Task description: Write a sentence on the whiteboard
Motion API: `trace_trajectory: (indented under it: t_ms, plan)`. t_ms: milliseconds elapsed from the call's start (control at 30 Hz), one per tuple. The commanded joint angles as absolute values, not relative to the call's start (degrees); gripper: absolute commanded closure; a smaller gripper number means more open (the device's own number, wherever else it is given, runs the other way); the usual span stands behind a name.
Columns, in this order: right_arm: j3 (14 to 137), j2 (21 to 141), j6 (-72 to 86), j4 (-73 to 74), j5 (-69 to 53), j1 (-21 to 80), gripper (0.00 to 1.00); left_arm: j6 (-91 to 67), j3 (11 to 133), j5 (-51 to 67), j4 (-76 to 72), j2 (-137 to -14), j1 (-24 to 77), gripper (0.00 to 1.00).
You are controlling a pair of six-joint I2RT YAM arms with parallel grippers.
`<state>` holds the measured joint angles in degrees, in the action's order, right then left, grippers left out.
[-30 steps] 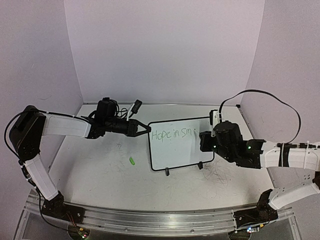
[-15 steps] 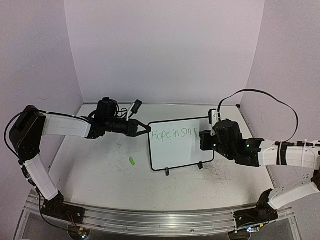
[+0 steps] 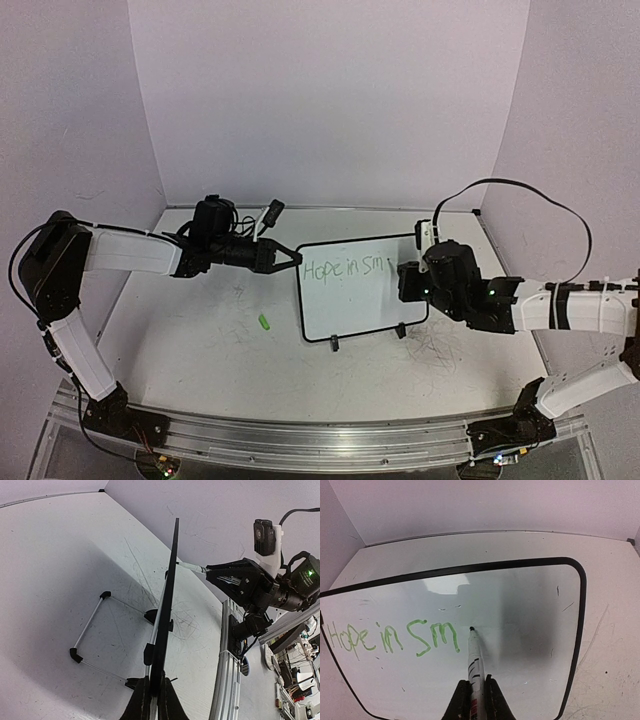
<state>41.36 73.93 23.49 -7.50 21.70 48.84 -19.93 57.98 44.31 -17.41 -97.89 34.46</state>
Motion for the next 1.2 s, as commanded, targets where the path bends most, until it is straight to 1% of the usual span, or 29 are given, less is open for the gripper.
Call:
trace_trajectory:
  t_ms: [0, 633, 1167]
  plan:
    - [43.4, 74.7, 22.9, -9.4, 23.7, 48.6, 1.0, -19.9, 58.1, 44.6, -19.0, -95.1, 34.1, 1.0]
    - [41.5, 74.5, 22.6, -8.9, 18.3, 48.8, 1.0, -20.0, 58.2, 44.6, -19.0, -95.0, 34.1, 1.0]
    - [39.8, 73.3, 24.1, -6.1, 19.5, 49.0, 1.0, -19.9, 58.2, 44.6, -19.0, -95.2, 34.1, 1.0]
